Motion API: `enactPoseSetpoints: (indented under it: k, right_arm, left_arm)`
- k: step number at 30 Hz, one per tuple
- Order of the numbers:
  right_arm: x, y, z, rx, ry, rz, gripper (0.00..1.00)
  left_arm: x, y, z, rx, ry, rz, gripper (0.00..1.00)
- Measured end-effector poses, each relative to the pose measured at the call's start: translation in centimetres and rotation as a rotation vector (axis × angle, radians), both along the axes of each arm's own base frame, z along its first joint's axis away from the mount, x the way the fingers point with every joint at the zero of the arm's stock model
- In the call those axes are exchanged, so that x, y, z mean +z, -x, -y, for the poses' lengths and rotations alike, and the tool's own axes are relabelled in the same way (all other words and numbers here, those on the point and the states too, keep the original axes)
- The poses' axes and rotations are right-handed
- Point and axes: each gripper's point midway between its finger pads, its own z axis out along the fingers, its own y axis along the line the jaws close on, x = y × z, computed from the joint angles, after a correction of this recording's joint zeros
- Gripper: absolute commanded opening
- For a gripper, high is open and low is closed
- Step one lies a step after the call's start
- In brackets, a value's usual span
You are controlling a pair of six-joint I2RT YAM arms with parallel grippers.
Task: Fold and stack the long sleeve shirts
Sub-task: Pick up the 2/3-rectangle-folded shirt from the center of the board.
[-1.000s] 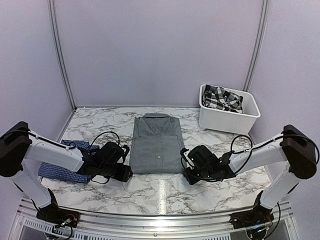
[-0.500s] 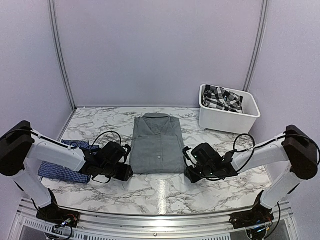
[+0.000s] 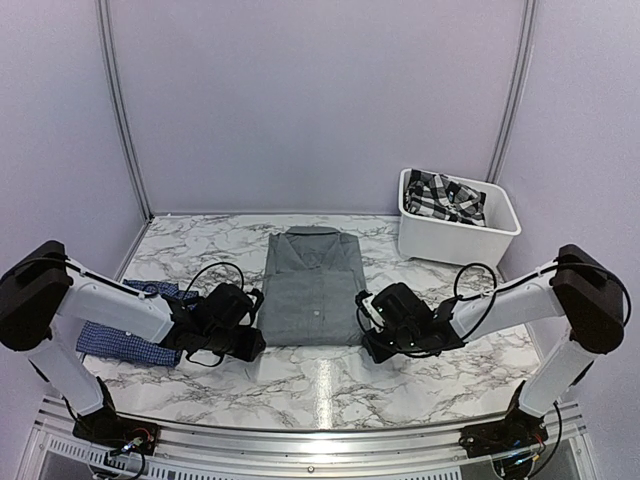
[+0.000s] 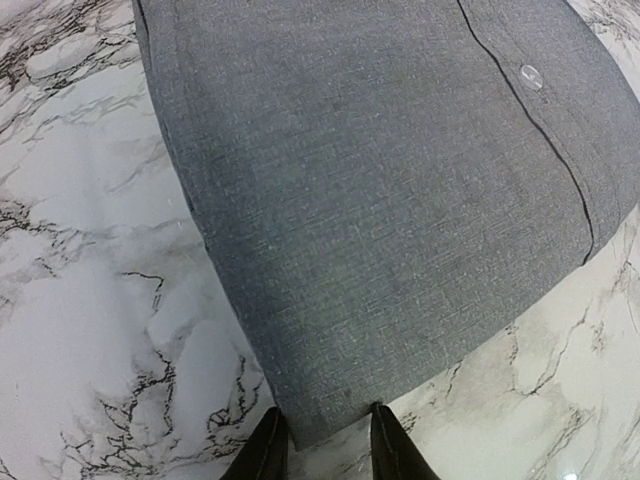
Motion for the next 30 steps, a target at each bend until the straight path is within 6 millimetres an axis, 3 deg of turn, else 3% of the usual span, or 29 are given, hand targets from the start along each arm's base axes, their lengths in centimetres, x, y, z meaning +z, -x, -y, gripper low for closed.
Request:
enactPoseSetpoints:
  k: [4,9,16,22,30]
  right_arm:
    - [0.0,-0.1,-0.1,-0.002,0.003,0.006,0.00]
    - [0.0,-0.2,0.0,-0.008,0.005,0.010,0.00]
    - [0.2,0.2,-0.2,-0.009,0.004,-0.001,0.00]
    - [0.7,1.7,-0.3,-0.016,-0.032,-0.066,0.00]
    - [4.1,4.7,-0.5,-0.031,-0.087,-0.085,0.00]
  left_arm:
    - [-0.1,0.0,0.1,0.000,0.000,0.001,0.14]
    - [-0.1,0.0,0.2,-0.007,0.004,-0.003,0.00]
    - [0.3,0.3,0.1,-0.010,0.012,-0.007,0.00]
    - [1.9,1.4,-0.2,-0.025,0.042,0.007,0.00]
    - [4.5,4.9,0.0,-0.076,0.101,0.013,0.00]
